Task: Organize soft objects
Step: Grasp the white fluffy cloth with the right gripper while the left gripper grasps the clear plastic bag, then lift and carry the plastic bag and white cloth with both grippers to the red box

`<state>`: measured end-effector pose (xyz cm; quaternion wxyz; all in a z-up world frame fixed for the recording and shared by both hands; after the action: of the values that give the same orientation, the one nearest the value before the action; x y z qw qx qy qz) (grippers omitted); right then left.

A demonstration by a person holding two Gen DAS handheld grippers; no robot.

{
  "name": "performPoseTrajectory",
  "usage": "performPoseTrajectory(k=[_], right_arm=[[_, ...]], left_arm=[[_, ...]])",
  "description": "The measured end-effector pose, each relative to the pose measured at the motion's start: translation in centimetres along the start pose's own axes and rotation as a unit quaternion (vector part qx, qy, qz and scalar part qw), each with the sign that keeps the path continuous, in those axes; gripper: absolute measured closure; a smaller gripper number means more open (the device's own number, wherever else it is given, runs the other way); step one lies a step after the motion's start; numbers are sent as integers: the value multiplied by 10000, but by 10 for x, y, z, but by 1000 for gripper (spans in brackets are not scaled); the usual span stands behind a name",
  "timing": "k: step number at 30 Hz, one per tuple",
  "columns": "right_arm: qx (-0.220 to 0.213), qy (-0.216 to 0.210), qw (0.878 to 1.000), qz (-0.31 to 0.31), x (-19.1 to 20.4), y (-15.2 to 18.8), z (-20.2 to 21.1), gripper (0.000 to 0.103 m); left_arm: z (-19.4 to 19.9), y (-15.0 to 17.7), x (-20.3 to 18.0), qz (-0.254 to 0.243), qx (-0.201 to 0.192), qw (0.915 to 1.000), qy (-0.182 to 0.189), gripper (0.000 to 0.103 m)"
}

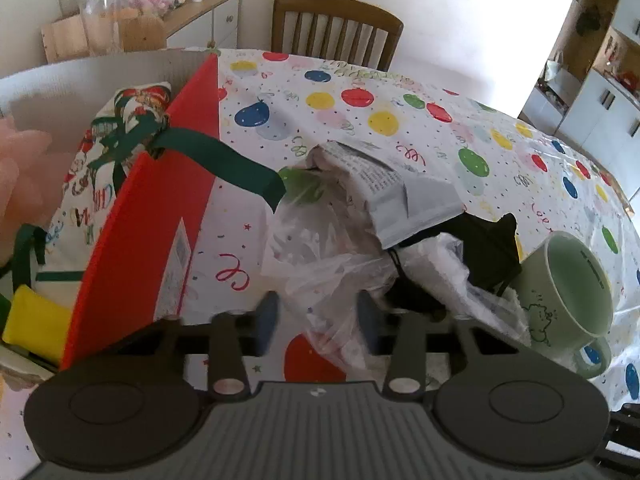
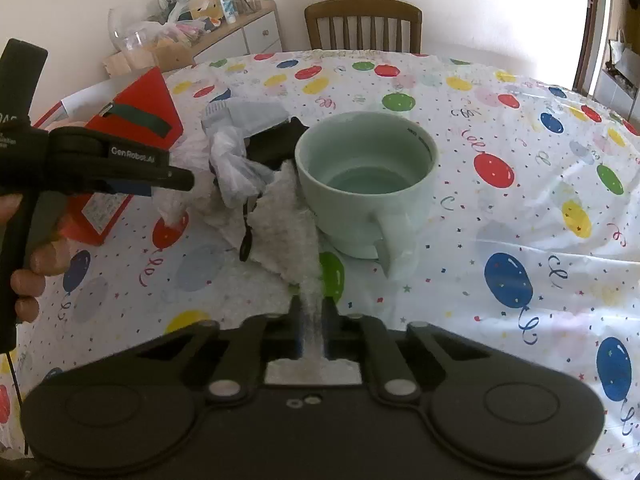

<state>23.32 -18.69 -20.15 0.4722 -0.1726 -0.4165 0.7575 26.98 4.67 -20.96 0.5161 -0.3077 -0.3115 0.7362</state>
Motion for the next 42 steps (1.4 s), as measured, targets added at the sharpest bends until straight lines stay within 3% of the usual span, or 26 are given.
performPoseTrajectory(k=[7, 10, 31, 42], right_arm=[[-166, -169, 9997, 112, 9, -5, 13, 101], [-212, -175, 9996, 103, 10, -8, 24, 101], [-967, -534, 9926, -498, 11, -59, 108, 102], [-1243, -766, 9861, -797, 20, -92, 120, 102]], left_arm=[[19, -8, -5, -399, -267, 9988, -54, 82], [31, -10, -3, -432, -356, 9984, -2, 84], [121, -30, 23, -42, -746, 9962, 437, 86], [156, -48, 42, 186, -988, 9935, 526, 86]])
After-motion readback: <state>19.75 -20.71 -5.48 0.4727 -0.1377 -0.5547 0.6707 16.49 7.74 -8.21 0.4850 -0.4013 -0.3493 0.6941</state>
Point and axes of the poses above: each gripper's, at about its wrist camera, not at the fingertips, and z roughly against the way its jaws point, x to its left, y to its underside, the point moved 7 cm from there along -z, roughly the way its jaws point, and after that the axes turned 15 degrees about -x, right-handed, at the moved point
